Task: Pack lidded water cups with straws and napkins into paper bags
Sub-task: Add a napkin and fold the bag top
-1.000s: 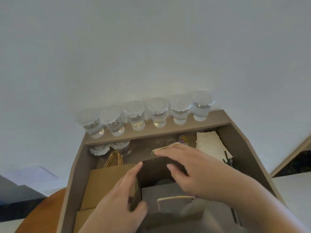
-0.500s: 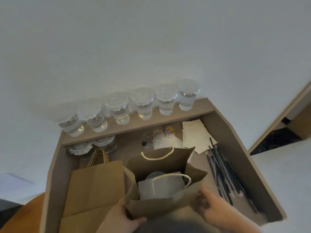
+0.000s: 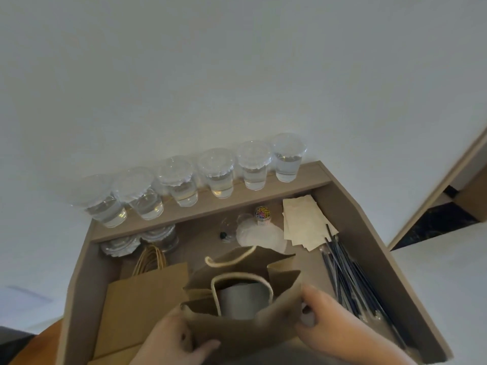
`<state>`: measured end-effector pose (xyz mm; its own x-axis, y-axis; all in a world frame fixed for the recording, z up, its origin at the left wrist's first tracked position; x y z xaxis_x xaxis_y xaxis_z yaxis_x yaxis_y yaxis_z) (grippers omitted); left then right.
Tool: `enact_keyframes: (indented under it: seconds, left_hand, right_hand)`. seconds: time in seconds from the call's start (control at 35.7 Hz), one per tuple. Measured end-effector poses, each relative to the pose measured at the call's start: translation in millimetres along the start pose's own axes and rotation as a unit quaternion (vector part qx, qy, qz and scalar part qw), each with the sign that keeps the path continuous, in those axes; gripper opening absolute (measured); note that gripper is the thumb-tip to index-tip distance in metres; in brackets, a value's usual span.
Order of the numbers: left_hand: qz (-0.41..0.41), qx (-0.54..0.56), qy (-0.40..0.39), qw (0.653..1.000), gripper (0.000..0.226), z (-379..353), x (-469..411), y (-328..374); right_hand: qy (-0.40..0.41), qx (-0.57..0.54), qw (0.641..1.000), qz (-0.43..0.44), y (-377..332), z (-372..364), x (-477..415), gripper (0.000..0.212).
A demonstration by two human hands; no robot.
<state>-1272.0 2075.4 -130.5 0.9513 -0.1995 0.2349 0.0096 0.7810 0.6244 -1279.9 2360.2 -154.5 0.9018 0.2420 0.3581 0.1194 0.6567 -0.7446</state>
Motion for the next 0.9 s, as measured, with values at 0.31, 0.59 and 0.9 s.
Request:
enact_keyframes:
  seconds: [0.31,0.59,0.9]
  left_hand:
    - [-0.132,0.07,0.193,0.97,0.034,52.4,20.8,36.1]
    - [-0.078,0.217,0.165,0.959,0.102,34.6,-2.6,26.3]
    - [-0.078,0.227,0.235,0.942,0.012,43.8,-0.5,46.2]
  right_hand:
    - [0.011,0.08,0.992,0.101,-53.9,75.9,-3.1,0.054]
    - [-0.127,0.018,0.987,0.097,-42.3,49.4,-45.6,0.056]
    - [-0.112,-0.074,0.98,0.145,-56.3,47.4,-48.4,0.04]
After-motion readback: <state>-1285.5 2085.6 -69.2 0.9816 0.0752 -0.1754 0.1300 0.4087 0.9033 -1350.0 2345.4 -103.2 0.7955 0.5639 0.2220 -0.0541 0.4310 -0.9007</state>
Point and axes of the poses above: each hand's wrist, its own x-axis away from the middle knuckle, its own z-axis out of the back of the hand, y = z × x, the point moved 10 cm from there along -x, towards the middle knuckle, and after that the axes turned 6 degrees about -z, right-handed, at the moved point
